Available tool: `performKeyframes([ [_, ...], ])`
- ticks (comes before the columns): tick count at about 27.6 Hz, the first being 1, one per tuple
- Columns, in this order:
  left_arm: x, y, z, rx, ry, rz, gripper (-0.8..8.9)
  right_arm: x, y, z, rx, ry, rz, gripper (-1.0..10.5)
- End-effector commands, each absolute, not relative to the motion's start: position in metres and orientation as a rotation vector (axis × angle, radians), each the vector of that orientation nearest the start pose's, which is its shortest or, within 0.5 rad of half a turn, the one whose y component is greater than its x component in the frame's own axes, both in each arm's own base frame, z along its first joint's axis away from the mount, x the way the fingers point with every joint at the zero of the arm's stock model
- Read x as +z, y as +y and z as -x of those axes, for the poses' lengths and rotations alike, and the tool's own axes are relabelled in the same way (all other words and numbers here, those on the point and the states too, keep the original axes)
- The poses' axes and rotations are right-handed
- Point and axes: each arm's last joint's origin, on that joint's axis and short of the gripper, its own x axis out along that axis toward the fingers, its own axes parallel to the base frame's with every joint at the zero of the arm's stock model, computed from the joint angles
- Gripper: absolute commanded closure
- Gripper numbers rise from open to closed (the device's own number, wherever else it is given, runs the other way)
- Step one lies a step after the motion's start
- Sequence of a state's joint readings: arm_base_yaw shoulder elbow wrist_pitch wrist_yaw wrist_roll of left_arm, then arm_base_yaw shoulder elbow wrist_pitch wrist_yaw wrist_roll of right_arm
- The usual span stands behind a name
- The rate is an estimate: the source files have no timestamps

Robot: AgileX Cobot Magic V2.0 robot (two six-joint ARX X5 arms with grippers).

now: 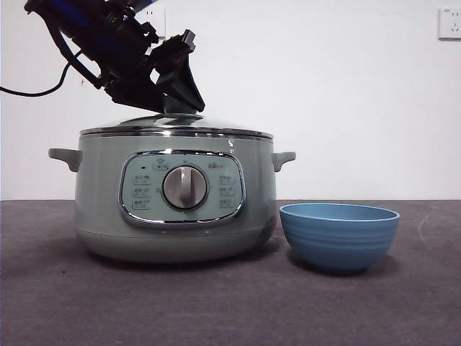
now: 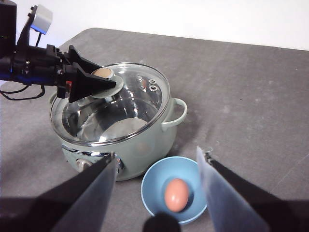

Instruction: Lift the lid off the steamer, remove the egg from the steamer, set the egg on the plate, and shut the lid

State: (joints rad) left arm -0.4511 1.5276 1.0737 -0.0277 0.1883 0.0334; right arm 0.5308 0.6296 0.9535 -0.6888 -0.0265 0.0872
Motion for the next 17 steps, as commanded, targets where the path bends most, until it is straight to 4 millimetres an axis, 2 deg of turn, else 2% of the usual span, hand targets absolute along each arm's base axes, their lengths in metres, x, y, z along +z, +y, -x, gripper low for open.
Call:
performKeyframes([
  [1, 0.258, -0.154, -0.306, -0.628, 0.53, -0.095, 5.88, 0.36, 0.057, -0.094, 0.537, 0.381, -0.002, 6.6],
  [3, 0.258, -0.155, -0.306, -0.629, 0.527, -0.095, 3.4, 0.36, 0.056, -0.094, 0.537, 0.381, -0.002, 6.6],
  [4, 0.258, -0.155, -0.306, -0.63, 0.526, -0.094, 2.68, 0.359, 0.056, -0.094, 0.537, 0.384, -0.001, 6.6],
  [10, 0.275, -0.153, -0.302, -0.632, 0.503, -0.091, 2.66, 0.358, 0.056, -0.094, 0.536, 0.4, 0.003, 6.6],
  [17, 0.322, -0.145, -0.286, -0.634, 0.465, -0.088, 2.66, 0.357, 0.057, -0.092, 0.579, 0.419, -0.002, 6.6],
])
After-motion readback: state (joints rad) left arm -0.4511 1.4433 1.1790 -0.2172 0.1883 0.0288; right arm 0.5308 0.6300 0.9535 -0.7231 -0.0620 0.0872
